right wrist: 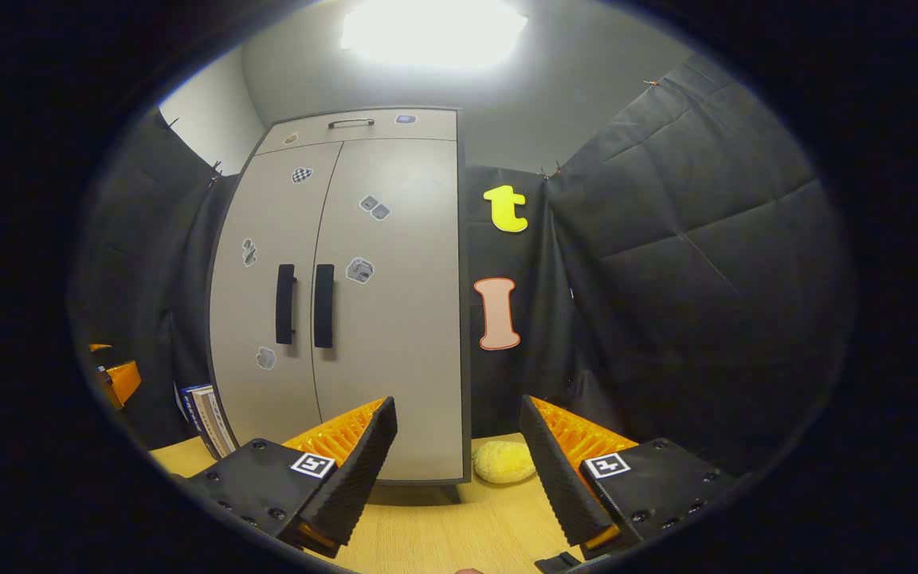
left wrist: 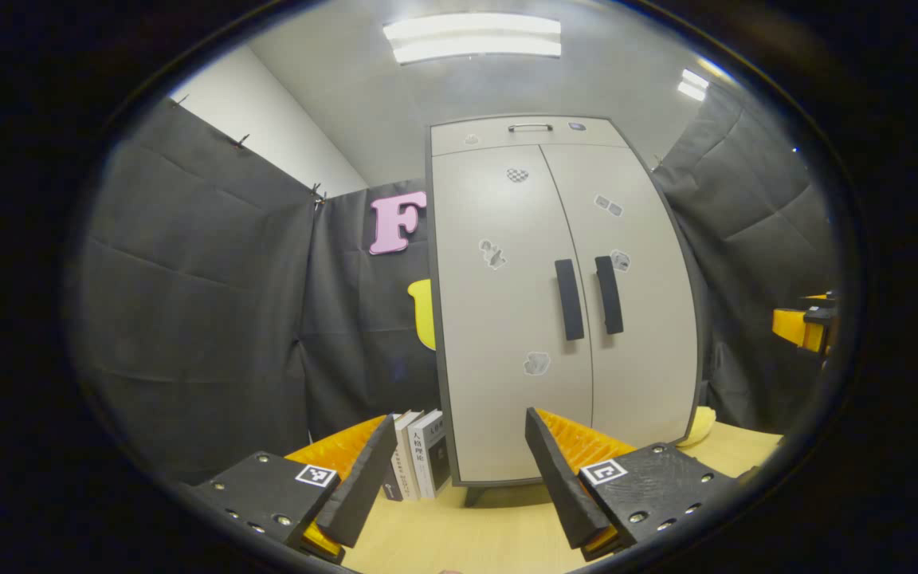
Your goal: Open the right door of the double-door shoe cabinet with the right hand, and open the left door with the left hand.
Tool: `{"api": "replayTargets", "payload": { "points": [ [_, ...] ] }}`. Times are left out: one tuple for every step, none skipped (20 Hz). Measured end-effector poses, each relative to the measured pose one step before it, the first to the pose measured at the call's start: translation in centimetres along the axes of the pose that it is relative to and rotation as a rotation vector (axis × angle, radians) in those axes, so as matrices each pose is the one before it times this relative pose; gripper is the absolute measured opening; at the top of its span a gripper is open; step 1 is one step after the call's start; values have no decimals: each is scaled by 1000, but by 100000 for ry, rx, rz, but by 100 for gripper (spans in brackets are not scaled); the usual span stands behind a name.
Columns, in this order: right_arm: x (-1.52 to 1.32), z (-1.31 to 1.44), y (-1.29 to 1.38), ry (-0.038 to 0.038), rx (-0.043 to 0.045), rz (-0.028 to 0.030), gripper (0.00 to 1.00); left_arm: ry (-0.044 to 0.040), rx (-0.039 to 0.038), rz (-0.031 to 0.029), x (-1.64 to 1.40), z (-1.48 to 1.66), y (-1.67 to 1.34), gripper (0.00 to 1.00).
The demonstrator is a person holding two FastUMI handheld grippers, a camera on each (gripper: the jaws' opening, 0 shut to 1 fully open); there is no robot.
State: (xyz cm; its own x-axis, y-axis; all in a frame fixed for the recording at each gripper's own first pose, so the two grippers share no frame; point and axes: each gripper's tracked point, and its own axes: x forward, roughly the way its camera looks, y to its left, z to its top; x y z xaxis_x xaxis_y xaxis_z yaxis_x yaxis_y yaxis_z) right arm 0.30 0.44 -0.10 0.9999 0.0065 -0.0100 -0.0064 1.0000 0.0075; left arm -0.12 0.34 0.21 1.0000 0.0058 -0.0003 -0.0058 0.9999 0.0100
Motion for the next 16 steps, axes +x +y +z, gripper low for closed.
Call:
{"api": "replayTargets", "payload": {
  "points": [
    [41, -88, 159, 338, 237, 287, 98, 83, -25, 146, -21, -29, 79, 95],
    [86, 61, 97, 246, 230, 272, 98, 77, -20, 221, 19, -81, 156, 95],
    [15, -51, 106, 116, 114, 284, 98, -73, 50, 190, -21, 71, 106, 95],
    [138, 94, 164, 167, -73, 286, 98, 6, 111, 307, -50, -66, 194, 95],
    [200, 48, 152, 193, -89, 325, 98, 59, 89, 278, -75, 42, 133, 95],
    [155, 169, 289, 153, -83, 492, 98, 50, 22, 394, -9, -151, 209, 95],
    [265, 143, 189, -15, -122, 536, 98, 158, 50, 422, -40, -127, 161, 95],
    [342, 248, 210, -19, -243, 460, 98, 175, 111, 400, -66, -17, 235, 95],
    [223, 200, 140, -161, -179, 439, 98, 253, 165, 477, 6, -75, 229, 95],
    [338, 288, 209, -289, -20, 511, 98, 175, 135, 670, -76, -146, 222, 95],
    [382, 367, 249, -287, 182, 616, 98, 50, 34, 667, -24, 39, 312, 95],
    [399, 345, 338, -99, 362, 757, 98, 105, 59, 809, -31, -165, 343, 95],
    [412, 247, 344, -117, 364, 933, 98, 83, 59, 796, -122, 48, 354, 95],
    [449, 356, 400, -197, 277, 952, 98, 262, 101, 747, -130, -154, 279, 95],
    [469, 330, 428, -322, 184, 1029, 98, 225, 120, 850, -116, -25, 387, 95],
    [483, 414, 492, -395, -44, 1159, 98, 183, 205, 805, -65, -51, 281, 95]
  ]
}}
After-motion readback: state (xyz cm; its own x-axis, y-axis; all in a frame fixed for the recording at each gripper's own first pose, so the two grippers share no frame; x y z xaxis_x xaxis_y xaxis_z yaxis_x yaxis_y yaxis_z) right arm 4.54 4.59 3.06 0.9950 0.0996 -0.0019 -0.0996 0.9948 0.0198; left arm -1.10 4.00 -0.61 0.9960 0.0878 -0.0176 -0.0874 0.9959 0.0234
